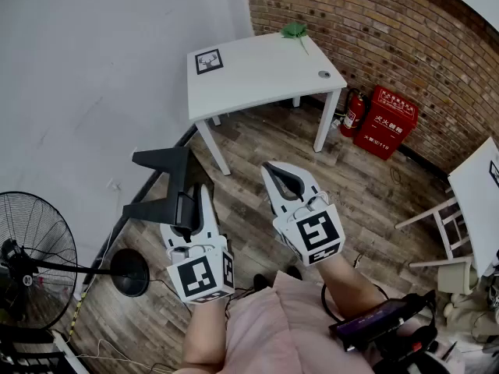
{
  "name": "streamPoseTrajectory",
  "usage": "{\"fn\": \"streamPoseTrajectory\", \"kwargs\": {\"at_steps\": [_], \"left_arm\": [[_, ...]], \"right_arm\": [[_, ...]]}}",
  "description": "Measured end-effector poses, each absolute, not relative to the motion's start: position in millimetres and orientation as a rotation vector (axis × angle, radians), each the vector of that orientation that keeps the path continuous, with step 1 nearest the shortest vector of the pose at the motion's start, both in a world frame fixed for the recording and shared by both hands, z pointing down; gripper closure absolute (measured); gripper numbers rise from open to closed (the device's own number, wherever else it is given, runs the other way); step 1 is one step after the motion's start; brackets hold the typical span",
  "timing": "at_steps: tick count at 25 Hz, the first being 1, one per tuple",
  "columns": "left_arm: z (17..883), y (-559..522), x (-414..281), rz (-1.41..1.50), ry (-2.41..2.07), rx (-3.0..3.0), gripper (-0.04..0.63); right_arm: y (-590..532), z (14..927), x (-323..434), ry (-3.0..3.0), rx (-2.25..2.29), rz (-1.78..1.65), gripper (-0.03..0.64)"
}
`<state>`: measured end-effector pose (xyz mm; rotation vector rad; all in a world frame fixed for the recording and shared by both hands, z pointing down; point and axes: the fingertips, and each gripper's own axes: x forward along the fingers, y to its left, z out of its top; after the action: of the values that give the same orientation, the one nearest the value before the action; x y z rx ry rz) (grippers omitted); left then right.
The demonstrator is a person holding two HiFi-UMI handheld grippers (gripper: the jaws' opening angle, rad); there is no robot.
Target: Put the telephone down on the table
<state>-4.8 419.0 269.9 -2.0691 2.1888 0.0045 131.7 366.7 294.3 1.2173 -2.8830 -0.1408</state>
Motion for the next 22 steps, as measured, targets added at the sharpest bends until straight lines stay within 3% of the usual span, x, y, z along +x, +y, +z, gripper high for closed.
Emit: {"fn": "streamPoseTrajectory", "kwargs": {"at_steps": [22], "left_arm": [[275.2,409.4,20.0,-0.008,2.191,-2.098,0.433]], "right_arm": [[359.6,297.8,152.4,-2.959,1.120,-0.046,0.617]]}}
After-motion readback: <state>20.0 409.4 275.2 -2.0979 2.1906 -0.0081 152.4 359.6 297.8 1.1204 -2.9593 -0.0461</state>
